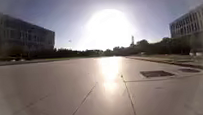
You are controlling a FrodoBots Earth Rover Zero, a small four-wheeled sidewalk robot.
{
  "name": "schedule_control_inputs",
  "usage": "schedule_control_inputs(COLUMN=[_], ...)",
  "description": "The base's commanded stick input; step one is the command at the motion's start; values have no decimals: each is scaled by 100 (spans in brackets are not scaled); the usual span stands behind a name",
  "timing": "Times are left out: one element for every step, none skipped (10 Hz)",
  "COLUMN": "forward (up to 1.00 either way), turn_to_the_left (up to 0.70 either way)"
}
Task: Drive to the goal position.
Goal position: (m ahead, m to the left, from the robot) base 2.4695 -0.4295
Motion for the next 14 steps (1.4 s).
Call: schedule_control_inputs(forward=[70, 70, 70, 70, 70, 70, 70, 70, 70, 70, 70, 70, 70, 70], turn_to_the_left=[0, 0, 0, 0, 0, 0, 0, 0, 0, 0, 0, 0, 0, 0])
